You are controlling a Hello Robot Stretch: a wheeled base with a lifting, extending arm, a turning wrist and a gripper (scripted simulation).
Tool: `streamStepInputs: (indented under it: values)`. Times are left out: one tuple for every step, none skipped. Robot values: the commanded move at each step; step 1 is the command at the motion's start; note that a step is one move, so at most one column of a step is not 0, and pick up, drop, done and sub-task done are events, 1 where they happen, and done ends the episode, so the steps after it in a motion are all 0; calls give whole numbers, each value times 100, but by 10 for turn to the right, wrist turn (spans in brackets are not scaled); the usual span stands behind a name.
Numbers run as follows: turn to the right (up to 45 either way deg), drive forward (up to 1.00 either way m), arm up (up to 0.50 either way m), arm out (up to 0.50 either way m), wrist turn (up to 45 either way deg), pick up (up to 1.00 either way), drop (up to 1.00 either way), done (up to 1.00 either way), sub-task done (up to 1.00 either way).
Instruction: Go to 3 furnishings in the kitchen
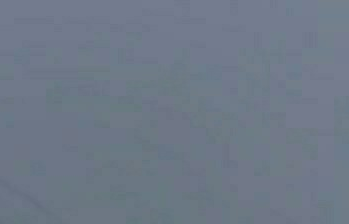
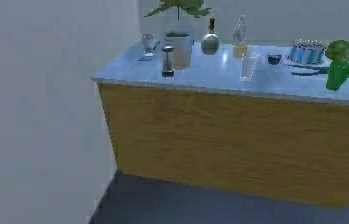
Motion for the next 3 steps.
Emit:
streamStepInputs:
  values:
    - [-450,0,0,0,0,0,0,0,0]
    - [-210,0,0,0,0,0,0,0,0]
    - [0,0,0,0,0,0,0,100,0]
